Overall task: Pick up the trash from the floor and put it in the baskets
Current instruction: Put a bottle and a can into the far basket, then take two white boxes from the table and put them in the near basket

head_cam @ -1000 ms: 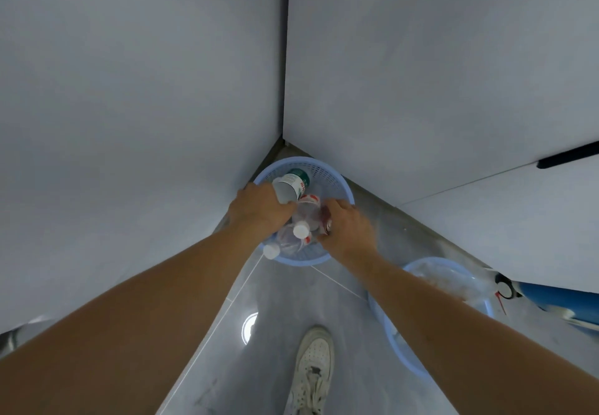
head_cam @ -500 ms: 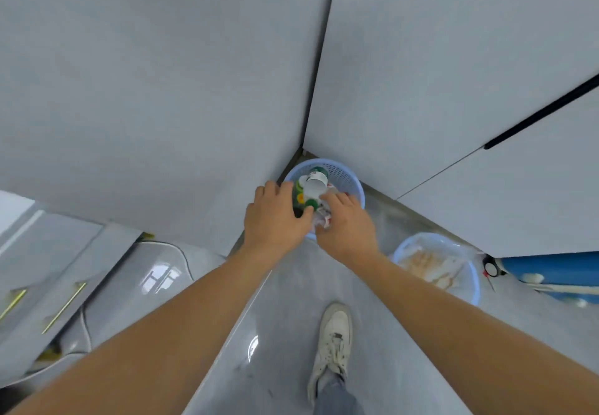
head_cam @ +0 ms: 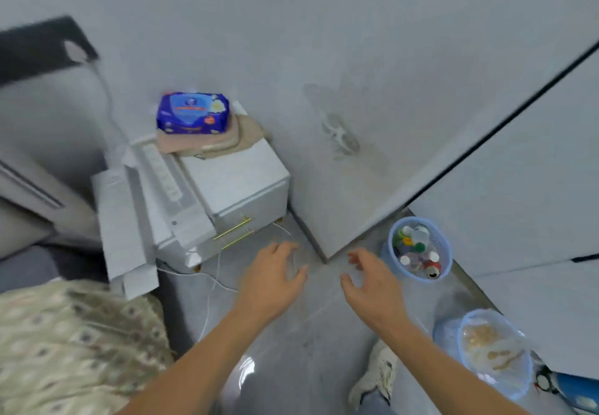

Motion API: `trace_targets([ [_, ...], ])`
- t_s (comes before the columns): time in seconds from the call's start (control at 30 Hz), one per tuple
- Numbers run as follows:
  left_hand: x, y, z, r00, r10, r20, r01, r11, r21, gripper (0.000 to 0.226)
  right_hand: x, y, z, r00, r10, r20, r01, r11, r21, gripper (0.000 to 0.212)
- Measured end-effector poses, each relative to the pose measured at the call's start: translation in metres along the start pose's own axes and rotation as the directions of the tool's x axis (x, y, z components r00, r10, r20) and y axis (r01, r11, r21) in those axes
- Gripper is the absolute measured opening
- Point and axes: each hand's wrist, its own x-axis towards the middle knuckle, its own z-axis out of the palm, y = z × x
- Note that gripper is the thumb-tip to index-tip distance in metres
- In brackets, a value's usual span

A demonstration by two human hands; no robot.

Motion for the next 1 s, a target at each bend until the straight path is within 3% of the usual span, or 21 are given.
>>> trace_targets([
  [0.13,-0.026,-0.084,-0.083,0.963,-0.166,-0.210,0.155,0.986,-0.069,0.037,0.029,-0.097,0.050,0.987,-0.126,0.099,0.123,0.992,0.037,0.039],
  [0.27,-0.038,-0.160,-0.129,0.852,-0.335,-0.402,0.324,0.941,-0.098,0.037,0.069,-0.176,0.115,0.954,-0.195,0.226,0.174,0.979,0.110,0.043],
  [0.4,-0.038,-0.219,-0.136,0.727,-0.473,-0.498,0.507,0.859,-0.077,0.051,0.096,-0.227,0.174,0.906,-0.280,0.317,0.288,0.957,0.023,0.056],
  [0.53,-0.014,-0.250,-0.127,0.657,-0.612,-0.440,0.650,0.755,-0.081,0.075,0.117,-0.245,0.225,0.883,-0.340,0.323,0.387,0.917,-0.094,0.073],
  [0.67,0.030,-0.269,-0.112,0.626,-0.712,-0.318,0.718,0.685,-0.122,0.093,0.149,-0.250,0.266,0.907,-0.276,0.317,0.346,0.918,-0.192,0.087],
  [0.83,0.066,-0.290,-0.088,0.589,-0.715,-0.376,0.732,0.670,-0.128,0.080,0.172,-0.245,0.305,0.915,-0.263,0.307,0.347,0.900,-0.265,0.097],
  [1.0,0.061,-0.296,-0.080,0.586,-0.695,-0.417,0.713,0.687,-0.142,0.084,0.166,-0.237,0.307,0.907,-0.321,0.272,0.393,0.877,-0.276,0.093],
])
